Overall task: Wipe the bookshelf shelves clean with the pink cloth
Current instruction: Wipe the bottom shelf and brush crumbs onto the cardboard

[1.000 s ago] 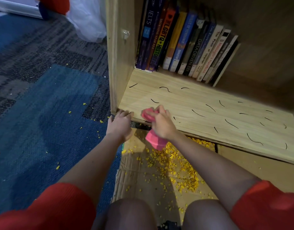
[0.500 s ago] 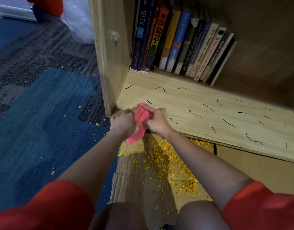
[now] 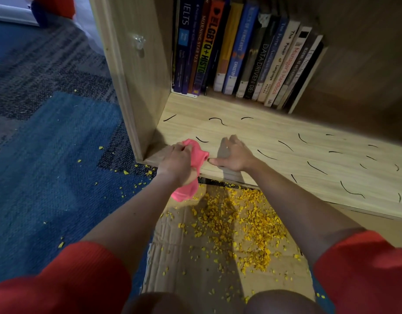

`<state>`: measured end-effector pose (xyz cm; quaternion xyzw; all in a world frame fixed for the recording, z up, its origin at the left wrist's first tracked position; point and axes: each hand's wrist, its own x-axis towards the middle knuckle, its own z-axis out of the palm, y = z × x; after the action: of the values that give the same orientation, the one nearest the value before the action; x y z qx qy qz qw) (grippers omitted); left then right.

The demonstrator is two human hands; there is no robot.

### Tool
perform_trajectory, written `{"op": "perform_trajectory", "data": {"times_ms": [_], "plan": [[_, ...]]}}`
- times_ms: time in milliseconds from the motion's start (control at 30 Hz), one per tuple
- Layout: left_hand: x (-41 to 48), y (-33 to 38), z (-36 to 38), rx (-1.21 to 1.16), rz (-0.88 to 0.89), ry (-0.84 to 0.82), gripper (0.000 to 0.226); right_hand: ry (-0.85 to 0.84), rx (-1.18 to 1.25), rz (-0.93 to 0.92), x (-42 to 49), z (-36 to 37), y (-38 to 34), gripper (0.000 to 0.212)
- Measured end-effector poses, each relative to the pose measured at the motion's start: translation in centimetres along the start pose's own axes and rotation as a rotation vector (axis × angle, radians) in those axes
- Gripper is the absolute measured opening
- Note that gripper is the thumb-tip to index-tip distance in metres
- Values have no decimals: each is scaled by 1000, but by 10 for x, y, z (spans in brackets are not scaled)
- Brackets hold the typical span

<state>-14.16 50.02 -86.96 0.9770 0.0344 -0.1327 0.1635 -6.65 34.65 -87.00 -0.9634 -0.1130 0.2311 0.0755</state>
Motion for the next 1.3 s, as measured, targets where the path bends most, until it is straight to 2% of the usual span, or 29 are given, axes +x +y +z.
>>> {"op": "perform_trajectory", "data": {"times_ms": [100,300,433,567,733,800,867,933,1000,1100,1133,1233,1300], "plan": [[10,-1,4,-108,15,46,56,-63,-18,3,8,2,0,100],[48,-8,7,-238,-36,196,41,-61,28,24,16,7,4,102],[40,-10,11,-282,-14,213,28,-155,-49,32,28,13,-5,121],[38,-15,16,-219,-24,279,28,-126,-65,25,37,18,-7,118],[72,-1,8,-417,-116,338,17,-123,-42,25,44,25,-3,117],[72,0,8,-457,-55,316,28,-126,-27,33,43,25,-3,121],[67,-9,9,-418,68,280,37,-121,-6,42,41,24,-3,124],[62,-22,12,-349,173,246,31,-109,18,46,32,18,-5,126],[64,-27,13,-316,139,273,28,-101,36,54,24,13,-7,127],[79,-13,13,-260,-28,327,28,-103,38,54,24,13,-10,128],[81,-6,14,-244,-15,322,30,-106,39,56,24,13,-10,128],[77,-6,19,-162,205,275,35,-111,61,65,20,10,-11,127],[75,-17,19,-136,250,262,32,-118,58,64,18,8,-12,127]]}}
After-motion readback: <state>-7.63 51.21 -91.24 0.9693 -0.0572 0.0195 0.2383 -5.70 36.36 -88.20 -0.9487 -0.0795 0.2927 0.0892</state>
